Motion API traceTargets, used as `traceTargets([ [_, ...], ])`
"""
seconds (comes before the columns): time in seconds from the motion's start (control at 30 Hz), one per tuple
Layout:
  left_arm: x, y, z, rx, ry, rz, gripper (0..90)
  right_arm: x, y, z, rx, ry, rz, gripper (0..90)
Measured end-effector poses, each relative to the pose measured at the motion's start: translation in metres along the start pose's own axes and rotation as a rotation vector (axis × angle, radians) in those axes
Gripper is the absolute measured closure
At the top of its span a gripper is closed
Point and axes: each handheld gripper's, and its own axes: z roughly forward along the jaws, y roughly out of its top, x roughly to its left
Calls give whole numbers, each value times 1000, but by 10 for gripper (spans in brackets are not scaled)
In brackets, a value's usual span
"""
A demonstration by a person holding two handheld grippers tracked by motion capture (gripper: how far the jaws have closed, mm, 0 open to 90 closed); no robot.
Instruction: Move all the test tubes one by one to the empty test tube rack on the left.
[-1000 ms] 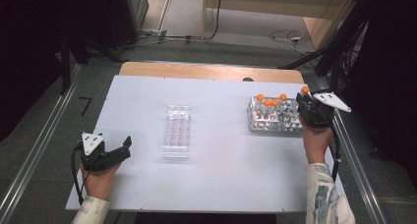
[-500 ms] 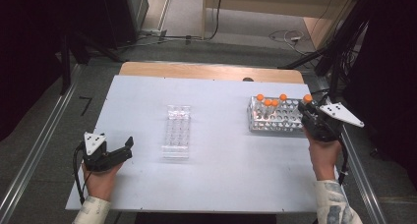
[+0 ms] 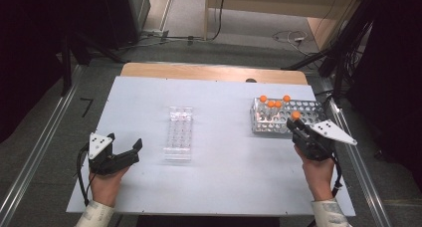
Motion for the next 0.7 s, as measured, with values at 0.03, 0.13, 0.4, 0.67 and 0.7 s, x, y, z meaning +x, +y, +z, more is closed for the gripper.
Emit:
traceTargets([
  [0.03,-4,2,0,1,-14,13,88,6,-3,0,-1,16,-1,725],
  [0.13,-17,9,5,13,-52,53,90,12,-4,2,0,38,-3,726],
  [0.4,-53,27,20,25,-158,93,93,30,-8,13,25,96,-8,726],
  [0.67,-83,35,27,27,-262,137,137,60,-13,27,57,171,-45,726],
  [0.7,-83,35,27,27,-262,137,143,65,-13,29,63,184,-50,725],
])
